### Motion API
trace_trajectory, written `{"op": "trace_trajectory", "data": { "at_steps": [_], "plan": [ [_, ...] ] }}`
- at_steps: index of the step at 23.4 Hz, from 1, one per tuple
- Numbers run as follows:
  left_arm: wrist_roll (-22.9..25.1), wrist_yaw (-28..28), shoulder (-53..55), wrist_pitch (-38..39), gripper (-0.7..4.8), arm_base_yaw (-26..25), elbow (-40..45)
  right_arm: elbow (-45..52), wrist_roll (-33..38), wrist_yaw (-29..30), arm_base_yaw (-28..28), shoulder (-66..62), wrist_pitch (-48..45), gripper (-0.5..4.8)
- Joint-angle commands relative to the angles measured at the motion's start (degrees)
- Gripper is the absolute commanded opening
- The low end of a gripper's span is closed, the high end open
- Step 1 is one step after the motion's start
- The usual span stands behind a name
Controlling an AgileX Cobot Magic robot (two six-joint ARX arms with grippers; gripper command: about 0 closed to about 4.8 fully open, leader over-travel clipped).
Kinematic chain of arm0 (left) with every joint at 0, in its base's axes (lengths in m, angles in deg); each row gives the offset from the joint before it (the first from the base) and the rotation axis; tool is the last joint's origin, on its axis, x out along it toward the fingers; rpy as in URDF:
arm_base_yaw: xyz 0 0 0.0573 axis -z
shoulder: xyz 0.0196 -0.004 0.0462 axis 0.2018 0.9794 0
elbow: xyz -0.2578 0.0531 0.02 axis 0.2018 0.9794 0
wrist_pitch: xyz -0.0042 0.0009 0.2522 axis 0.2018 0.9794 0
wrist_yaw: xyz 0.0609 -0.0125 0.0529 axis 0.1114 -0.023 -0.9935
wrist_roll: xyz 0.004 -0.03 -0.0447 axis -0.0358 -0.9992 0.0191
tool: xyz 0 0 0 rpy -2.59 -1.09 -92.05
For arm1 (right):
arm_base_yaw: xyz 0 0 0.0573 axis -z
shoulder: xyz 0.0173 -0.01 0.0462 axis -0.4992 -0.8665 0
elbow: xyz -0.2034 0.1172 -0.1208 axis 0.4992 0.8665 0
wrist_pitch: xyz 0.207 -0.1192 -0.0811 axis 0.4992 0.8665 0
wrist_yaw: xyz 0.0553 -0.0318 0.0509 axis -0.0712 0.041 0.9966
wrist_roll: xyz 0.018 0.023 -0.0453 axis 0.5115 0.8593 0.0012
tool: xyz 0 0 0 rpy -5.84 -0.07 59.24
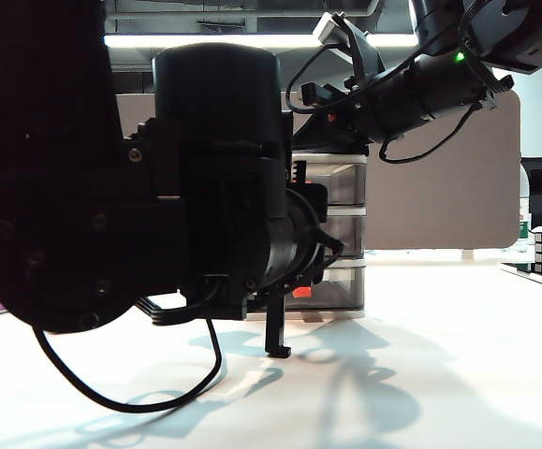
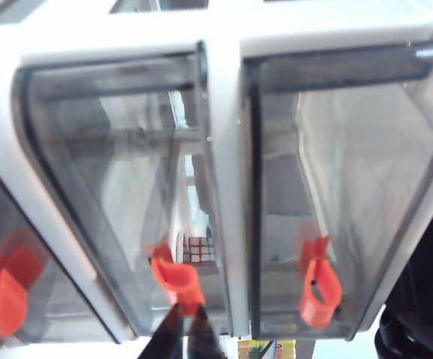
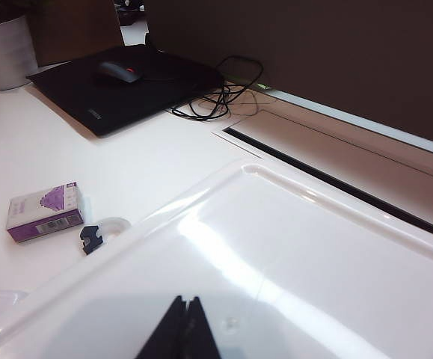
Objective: Open the second layer of the drawer on the table, pick up the earphone case on the table and put it in, and finally close the drawer.
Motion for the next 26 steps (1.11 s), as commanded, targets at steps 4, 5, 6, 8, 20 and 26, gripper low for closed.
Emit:
{"op": "trace_trajectory", "data": {
  "at_steps": [4, 5, 6, 8, 20, 26],
  "plan": [
    [2.4, -2.3, 0.7, 3.3, -0.06, 1.3, 0.4, -0.2, 0.4, -0.4, -0.1, -0.2, 0.9, -0.05],
    [2.4, -3.1, 0.7, 3.3, -0.06, 2.0, 0.5, -0.2, 0.4, -0.9, -0.1, -0.2, 0.9, -0.05],
    [2.4, -3.9, 0.7, 3.3, -0.06, 2.6, 0.5, -0.2, 0.4, -1.3, -0.1, -0.2, 1.0, -0.05],
    [2.3, -5.3, 0.7, 3.4, -0.06, 4.1, 0.8, -0.2, 0.4, -1.4, 0.0, -0.2, 1.0, -0.05],
    [2.3, -7.1, 0.7, 4.5, 0.94, 4.4, 1.2, -0.2, 0.4, -1.0, 0.0, -0.2, 1.4, -0.05],
    [2.3, -4.5, 0.7, 4.5, 1.45, 1.5, 1.2, -0.2, 0.4, -1.0, 0.0, -0.2, 1.4, -0.05]
  ]
}}
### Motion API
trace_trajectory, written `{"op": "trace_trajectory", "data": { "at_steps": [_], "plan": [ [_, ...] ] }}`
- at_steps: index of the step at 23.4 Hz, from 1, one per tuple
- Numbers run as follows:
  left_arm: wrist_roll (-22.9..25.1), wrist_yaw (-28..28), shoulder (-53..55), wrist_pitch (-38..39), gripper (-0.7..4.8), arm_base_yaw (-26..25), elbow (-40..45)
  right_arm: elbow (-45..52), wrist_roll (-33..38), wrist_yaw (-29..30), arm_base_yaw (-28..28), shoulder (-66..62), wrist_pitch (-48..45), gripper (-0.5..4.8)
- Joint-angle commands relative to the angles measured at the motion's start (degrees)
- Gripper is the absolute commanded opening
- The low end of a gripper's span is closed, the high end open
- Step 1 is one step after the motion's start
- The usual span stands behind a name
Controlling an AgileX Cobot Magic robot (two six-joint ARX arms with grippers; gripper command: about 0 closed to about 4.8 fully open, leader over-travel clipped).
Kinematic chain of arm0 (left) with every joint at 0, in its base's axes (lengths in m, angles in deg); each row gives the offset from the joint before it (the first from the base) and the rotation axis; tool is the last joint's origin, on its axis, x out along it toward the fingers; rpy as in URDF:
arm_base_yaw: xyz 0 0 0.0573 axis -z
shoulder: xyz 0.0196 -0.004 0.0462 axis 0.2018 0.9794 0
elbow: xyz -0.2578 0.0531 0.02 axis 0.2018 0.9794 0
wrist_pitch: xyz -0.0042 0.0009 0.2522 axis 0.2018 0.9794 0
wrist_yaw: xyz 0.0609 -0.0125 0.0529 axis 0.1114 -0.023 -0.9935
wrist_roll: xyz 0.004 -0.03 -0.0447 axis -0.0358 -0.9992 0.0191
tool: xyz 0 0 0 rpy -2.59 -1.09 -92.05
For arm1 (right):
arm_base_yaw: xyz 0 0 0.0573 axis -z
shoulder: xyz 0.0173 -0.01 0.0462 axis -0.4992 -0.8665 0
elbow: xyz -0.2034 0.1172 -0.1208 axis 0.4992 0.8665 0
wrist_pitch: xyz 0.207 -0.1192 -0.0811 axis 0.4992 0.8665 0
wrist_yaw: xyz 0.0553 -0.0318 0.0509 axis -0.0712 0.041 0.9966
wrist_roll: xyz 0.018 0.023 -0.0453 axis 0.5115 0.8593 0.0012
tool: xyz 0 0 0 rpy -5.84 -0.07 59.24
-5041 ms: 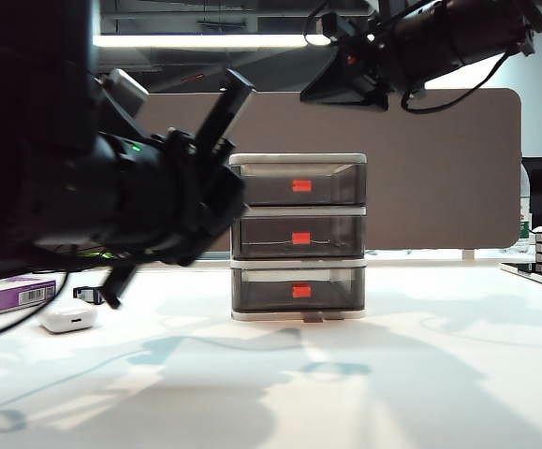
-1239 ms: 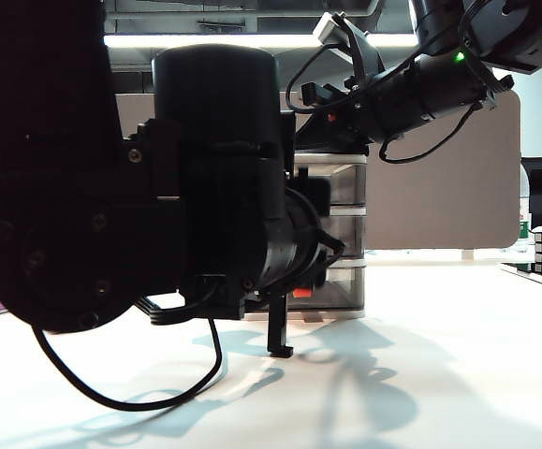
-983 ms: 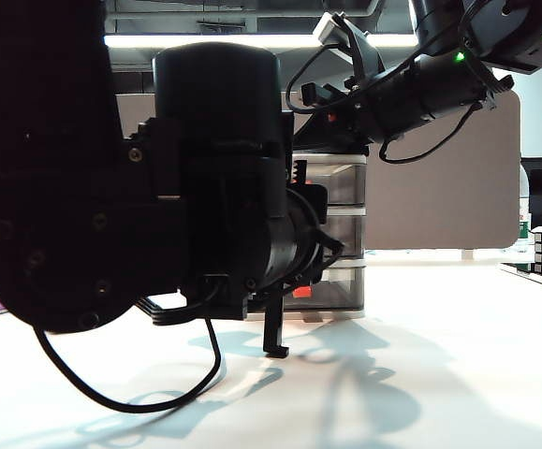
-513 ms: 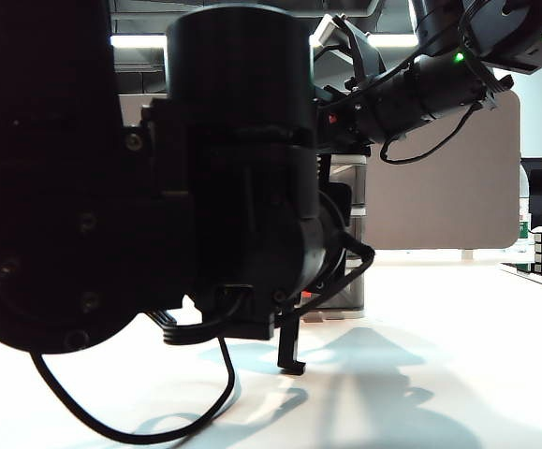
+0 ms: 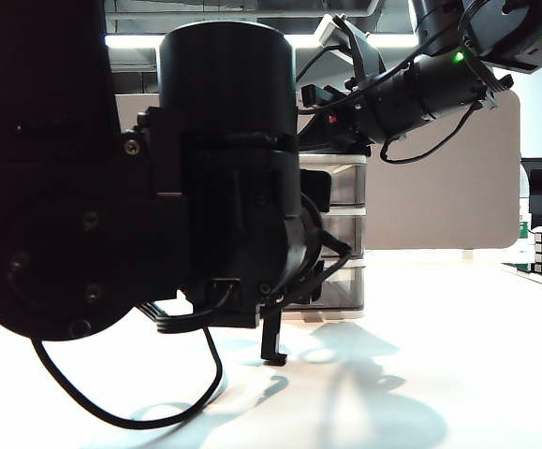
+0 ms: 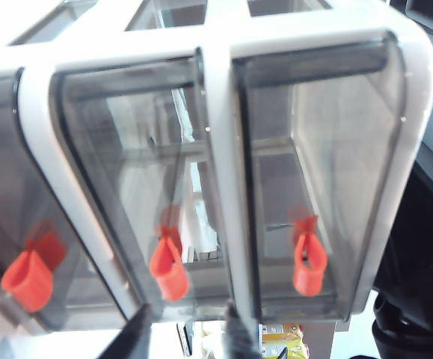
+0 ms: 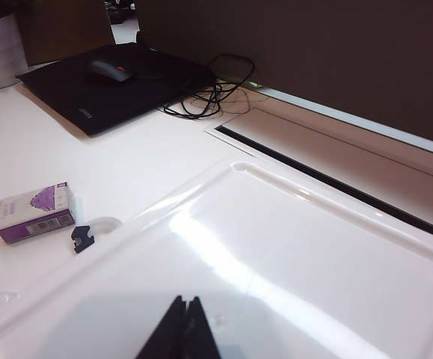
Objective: Open the second layer of the drawer on the table, pick up the earphone case on the table and put it in, and finally close the drawer.
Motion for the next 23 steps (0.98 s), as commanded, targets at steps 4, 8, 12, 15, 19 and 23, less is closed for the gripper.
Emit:
{"op": "trace_trajectory", "data": {
  "at_steps": [4, 8, 12, 15, 19, 23],
  "plan": [
    [0.6, 2.8, 1.0, 4.5, 1.44, -2.8, 0.2, -0.1, 0.4, 0.3, 0.0, -0.2, 1.0, -0.05],
    [0.6, 4.6, 1.0, 4.9, 1.44, -3.6, -0.5, -0.1, 0.4, 0.2, 0.0, -0.2, 1.0, -0.05],
    [0.6, 5.0, 1.3, 5.7, 1.44, -4.0, -1.9, -0.1, 0.4, 0.2, 0.0, -0.2, 1.0, -0.05],
    [0.6, 5.7, 1.3, 7.2, 1.44, -4.2, -2.7, -0.1, 0.4, 0.2, -0.1, -0.2, 1.0, -0.05],
    [0.6, 5.1, 1.3, 7.6, 1.37, -4.2, -2.8, -0.1, 0.4, 0.2, -0.1, -0.2, 1.0, -0.05],
    [0.6, 4.9, 1.3, 7.6, 0.18, -4.2, -2.8, -0.1, 0.4, 0.2, -0.1, -0.2, 1.0, -0.05]
  ]
}}
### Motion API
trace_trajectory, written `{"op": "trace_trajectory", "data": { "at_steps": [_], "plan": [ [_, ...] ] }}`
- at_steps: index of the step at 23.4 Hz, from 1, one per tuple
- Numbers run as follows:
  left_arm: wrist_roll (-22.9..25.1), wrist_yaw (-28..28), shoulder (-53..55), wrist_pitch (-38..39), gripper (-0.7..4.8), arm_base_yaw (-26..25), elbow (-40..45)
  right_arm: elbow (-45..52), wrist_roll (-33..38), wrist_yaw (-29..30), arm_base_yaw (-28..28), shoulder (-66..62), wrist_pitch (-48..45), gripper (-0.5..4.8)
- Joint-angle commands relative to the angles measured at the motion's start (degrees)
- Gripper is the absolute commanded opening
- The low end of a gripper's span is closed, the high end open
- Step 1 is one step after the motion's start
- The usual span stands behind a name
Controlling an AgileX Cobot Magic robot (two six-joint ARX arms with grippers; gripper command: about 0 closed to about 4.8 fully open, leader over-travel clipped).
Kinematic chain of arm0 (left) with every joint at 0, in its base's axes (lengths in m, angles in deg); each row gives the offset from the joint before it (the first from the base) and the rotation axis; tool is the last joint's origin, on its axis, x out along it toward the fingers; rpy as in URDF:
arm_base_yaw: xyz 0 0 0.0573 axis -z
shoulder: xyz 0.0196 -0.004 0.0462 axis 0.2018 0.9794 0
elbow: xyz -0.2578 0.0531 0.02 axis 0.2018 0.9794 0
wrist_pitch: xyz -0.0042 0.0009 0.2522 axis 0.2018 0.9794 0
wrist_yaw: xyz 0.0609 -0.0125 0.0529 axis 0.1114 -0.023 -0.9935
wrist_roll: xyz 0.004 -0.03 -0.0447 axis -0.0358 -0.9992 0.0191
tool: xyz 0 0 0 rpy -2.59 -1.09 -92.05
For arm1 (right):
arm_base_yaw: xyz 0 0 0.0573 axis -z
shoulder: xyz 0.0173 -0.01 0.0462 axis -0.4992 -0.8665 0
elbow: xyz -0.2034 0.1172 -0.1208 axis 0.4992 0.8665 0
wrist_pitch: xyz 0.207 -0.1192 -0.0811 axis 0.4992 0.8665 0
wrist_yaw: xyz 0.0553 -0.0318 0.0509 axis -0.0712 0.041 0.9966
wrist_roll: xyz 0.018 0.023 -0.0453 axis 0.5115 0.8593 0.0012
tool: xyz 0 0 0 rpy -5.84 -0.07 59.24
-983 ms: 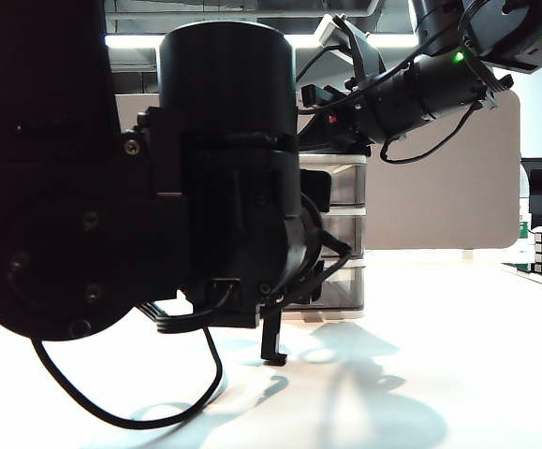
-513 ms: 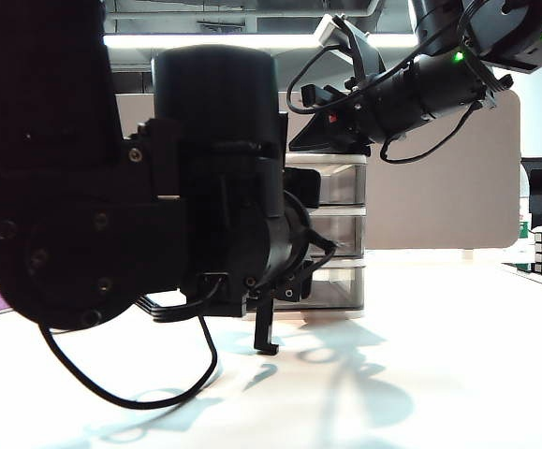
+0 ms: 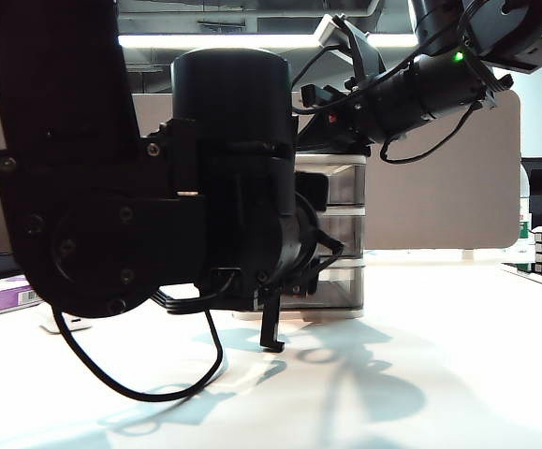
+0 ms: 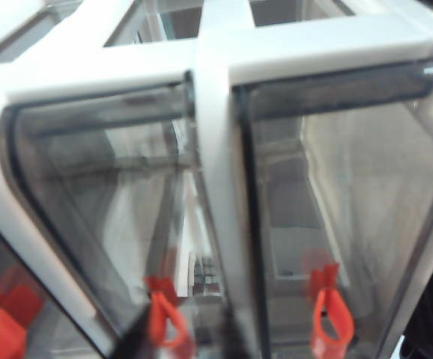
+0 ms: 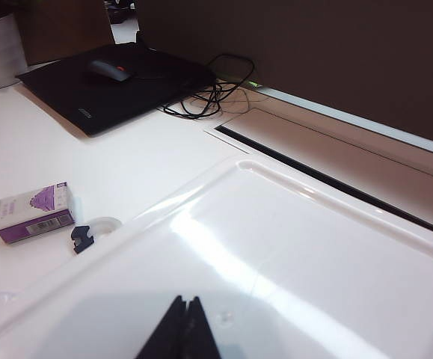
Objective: Open the second layer of the drawer on the table, pick up the earphone case on the table and put it in, and finally close the drawer.
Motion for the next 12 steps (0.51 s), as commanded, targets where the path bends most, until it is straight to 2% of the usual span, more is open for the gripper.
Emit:
{"op": "trace_trajectory", "data": {
  "at_steps": [1, 12],
  "plan": [
    [0.3, -0.3, 0.8, 4.5, -0.10, -0.1, 0.2, 0.0, 0.4, 0.3, -0.1, -0.1, 0.9, -0.05],
    [0.3, -0.5, 0.8, 4.5, -0.06, 3.0, 0.8, 0.0, 0.4, 0.2, -0.1, -0.2, 1.9, -0.05]
  ]
}}
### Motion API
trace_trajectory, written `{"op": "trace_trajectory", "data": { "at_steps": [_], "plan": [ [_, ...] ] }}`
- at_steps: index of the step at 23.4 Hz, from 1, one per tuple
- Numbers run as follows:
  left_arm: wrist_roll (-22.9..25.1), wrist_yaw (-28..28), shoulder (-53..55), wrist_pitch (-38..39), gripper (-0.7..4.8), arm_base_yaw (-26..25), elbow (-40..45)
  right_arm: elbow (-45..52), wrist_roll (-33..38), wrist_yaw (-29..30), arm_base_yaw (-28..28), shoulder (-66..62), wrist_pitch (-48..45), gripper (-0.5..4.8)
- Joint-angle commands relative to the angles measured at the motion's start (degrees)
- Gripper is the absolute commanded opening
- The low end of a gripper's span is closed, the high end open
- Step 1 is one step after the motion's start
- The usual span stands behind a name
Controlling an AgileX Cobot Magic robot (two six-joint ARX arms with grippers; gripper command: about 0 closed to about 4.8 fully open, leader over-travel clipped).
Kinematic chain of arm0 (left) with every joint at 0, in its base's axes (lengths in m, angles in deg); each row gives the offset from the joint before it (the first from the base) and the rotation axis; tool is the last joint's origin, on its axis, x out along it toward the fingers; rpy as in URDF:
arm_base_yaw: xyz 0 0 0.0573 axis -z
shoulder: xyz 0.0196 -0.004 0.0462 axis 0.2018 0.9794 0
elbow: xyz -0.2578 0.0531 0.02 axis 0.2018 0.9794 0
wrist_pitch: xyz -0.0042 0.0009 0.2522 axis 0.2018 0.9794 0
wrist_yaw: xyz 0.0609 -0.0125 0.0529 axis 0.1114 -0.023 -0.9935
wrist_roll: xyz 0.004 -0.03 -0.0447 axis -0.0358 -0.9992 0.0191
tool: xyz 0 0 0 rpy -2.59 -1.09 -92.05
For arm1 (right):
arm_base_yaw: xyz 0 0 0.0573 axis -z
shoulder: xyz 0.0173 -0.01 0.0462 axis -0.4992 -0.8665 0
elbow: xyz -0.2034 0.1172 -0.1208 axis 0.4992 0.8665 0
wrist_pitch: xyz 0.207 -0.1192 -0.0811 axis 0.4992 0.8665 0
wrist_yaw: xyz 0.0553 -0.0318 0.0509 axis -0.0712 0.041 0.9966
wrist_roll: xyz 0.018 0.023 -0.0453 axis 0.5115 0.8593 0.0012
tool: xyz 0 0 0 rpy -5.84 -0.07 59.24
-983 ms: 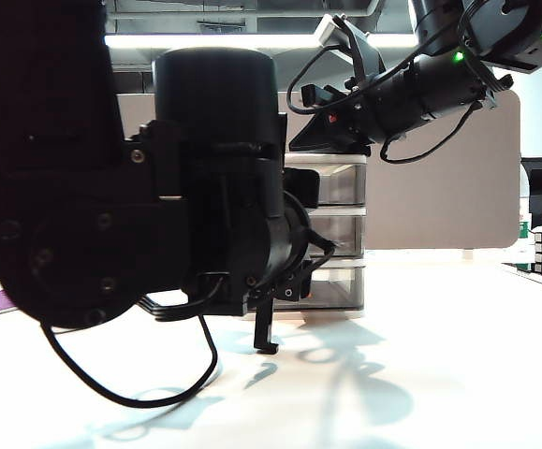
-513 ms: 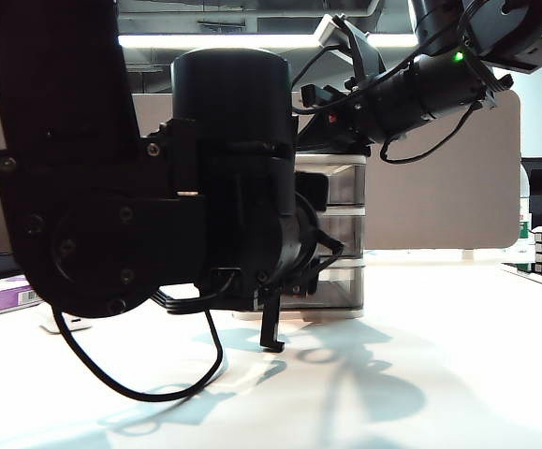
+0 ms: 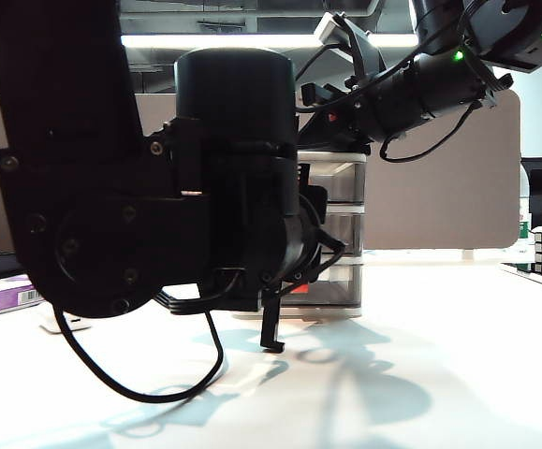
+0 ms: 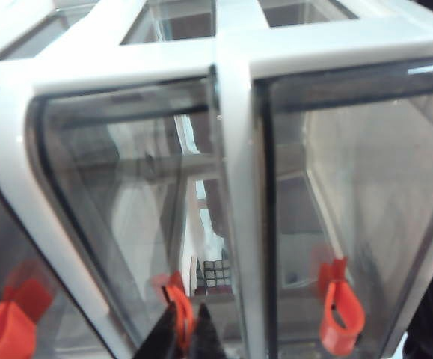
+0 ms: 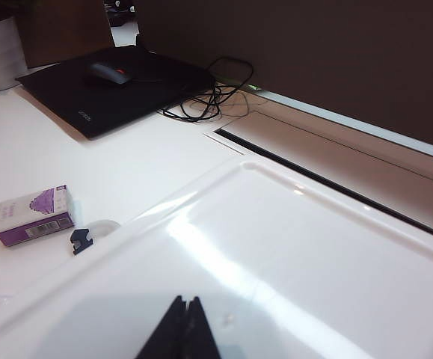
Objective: Open the second layer of the drawer on the table, pick up the earphone case on the table and put it in, and finally close the drawer.
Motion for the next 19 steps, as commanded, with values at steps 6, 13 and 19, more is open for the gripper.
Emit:
{"op": "trace_trajectory", "data": {
  "at_steps": [6, 13, 19],
  "plan": [
    [-0.6, -3.4, 0.8, 3.3, -0.06, 5.7, 3.9, 0.0, 0.4, 0.0, -0.1, -0.4, 4.8, -0.05],
    [-3.1, -4.4, 0.8, 3.5, -0.06, 6.6, 6.3, 0.0, 0.4, 0.6, -0.1, -0.4, 10.3, -0.05],
    [-5.6, 2.8, 0.8, 3.6, -0.06, 6.6, 6.3, 0.0, -1.4, 1.4, -0.4, -0.4, 15.3, -0.05]
  ]
}}
